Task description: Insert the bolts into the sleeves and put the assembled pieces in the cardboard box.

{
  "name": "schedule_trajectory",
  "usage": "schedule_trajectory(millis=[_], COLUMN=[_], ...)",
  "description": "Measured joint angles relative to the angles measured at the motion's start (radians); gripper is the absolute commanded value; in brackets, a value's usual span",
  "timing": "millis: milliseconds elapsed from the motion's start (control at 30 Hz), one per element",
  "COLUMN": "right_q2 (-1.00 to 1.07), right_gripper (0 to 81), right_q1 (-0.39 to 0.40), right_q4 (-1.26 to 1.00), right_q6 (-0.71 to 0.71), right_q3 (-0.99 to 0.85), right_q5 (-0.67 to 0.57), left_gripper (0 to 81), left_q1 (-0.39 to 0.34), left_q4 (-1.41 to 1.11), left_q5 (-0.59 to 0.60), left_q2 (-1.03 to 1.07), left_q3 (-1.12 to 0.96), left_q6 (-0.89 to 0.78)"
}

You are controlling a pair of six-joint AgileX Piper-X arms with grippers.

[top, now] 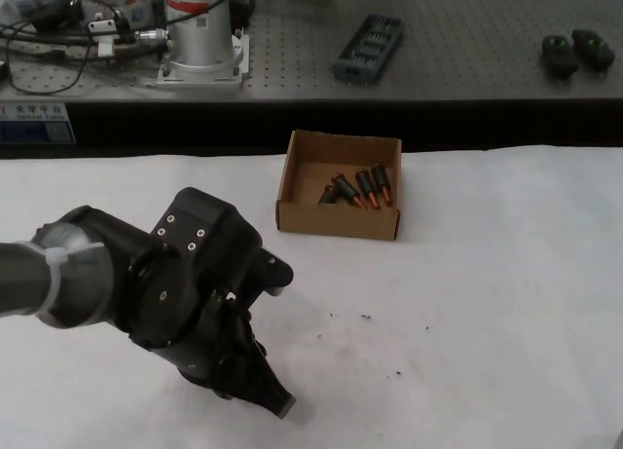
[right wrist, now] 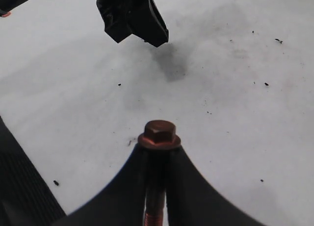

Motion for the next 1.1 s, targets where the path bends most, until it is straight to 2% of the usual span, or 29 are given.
schedule_trajectory(millis=[67,167,433,600,933,1100], right_q2=[0.0,0.0,0.0,0.0,0.0,0.0], right_gripper=[7.6,7.6,7.6,7.6,7.6,7.6], right_q1=[0.0,0.0,0.0,0.0,0.0,0.0], right_q4=[0.0,0.0,0.0,0.0,0.0,0.0], right_q6=[0.0,0.0,0.0,0.0,0.0,0.0], right_q3=[0.0,0.0,0.0,0.0,0.0,0.0], right_q5=[0.0,0.0,0.0,0.0,0.0,0.0], left_gripper=[25.6,29.9,30.0,30.0,29.9,25.8], left_q1=[0.004,0.014,0.015,0.015,0.015,0.015], left_q4=[0.0,0.0,0.029,0.093,0.05,0.045], left_q5=[0.0,0.0,0.0,0.0,0.0,0.007], left_q2=[0.0,0.0,0.0,0.0,0.0,0.003], left_q3=[0.0,0.0,0.0,0.0,0.0,0.0], left_q6=[0.0,0.0,0.011,0.096,0.148,0.163])
